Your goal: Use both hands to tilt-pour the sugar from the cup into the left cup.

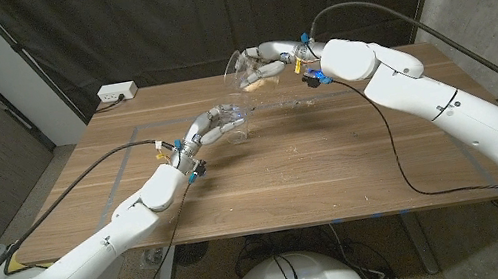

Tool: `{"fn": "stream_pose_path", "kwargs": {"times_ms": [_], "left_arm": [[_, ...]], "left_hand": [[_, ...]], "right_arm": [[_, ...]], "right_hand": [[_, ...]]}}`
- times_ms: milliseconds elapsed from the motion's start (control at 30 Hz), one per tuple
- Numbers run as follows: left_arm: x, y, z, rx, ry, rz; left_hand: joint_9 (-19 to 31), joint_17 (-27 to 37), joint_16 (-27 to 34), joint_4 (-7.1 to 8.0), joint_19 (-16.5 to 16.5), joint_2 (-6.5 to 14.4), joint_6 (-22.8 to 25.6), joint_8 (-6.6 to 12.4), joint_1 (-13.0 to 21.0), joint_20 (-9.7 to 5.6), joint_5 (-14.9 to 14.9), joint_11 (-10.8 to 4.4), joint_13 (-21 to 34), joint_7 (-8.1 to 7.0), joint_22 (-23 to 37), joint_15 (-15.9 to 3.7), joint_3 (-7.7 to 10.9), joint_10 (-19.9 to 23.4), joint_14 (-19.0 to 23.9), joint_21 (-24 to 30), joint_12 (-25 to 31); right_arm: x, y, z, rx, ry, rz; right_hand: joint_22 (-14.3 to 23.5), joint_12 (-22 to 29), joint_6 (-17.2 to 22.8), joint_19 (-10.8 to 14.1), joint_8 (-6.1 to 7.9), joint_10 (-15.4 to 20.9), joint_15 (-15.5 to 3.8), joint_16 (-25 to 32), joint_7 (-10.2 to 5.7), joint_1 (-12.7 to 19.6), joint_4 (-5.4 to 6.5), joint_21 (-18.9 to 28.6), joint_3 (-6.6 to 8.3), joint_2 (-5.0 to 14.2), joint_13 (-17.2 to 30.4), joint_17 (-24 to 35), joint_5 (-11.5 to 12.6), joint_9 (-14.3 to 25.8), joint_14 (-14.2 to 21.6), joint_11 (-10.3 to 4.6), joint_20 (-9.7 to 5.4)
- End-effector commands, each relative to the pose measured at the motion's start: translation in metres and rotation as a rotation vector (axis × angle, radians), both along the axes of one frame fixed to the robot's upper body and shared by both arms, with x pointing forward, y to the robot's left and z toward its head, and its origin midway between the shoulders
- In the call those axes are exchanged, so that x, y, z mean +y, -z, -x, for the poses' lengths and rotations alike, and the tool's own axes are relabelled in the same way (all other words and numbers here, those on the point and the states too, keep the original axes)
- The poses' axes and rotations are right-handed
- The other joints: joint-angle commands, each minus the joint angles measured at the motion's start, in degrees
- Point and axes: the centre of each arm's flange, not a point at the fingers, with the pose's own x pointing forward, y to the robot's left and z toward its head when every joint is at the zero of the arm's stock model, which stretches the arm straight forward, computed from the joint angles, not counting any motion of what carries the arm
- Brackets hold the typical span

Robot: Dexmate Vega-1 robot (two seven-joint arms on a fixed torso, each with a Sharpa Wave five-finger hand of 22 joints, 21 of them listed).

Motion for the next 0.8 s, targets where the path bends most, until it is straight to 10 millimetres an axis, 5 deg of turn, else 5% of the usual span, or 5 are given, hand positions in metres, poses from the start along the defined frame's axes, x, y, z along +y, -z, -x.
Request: {"fn": "stream_pose_path", "kwargs": {"times_ms": [33, 800], "left_arm": [[0.014, -0.010, 0.011, -0.027, -0.050, -0.040], [0.043, -0.008, 0.004, -0.040, -0.067, -0.027]], "left_hand": [[-0.1, 0.2, -0.4, -0.02, -0.1, 0.6, 0.4, 0.36, 0.1, -5.00, -0.1, -0.59, 0.0, -0.29, 0.1, -6.94, -0.30, 0.2, 0.6, 0.3, 0.4], [-0.3, 0.5, -0.7, 0.05, -0.4, 0.8, 0.3, 0.48, 0.1, -5.08, -0.3, -0.62, -0.1, -0.38, 0.0, -6.93, -0.58, 0.2, 0.7, 0.5, 0.4]], "right_arm": [[0.009, 0.000, 0.000, -0.005, -0.014, 0.026], [0.030, -0.009, -0.004, -0.058, 0.027, 0.098]], "right_hand": [[0.0, -0.2, 0.4, 0.7, 0.43, 0.6, -10.43, 0.1, -0.15, -0.2, -0.02, 0.6, 0.39, 0.03, 0.3, 0.2, 0.3, 0.3, 0.5, 0.02, -0.47], [-0.2, -0.4, 0.8, 0.7, 0.52, 1.1, -10.45, -0.1, -0.42, -0.7, 0.07, 0.6, 0.32, -0.20, 0.5, 0.3, 0.2, 0.5, 1.1, 0.10, -0.28]]}}
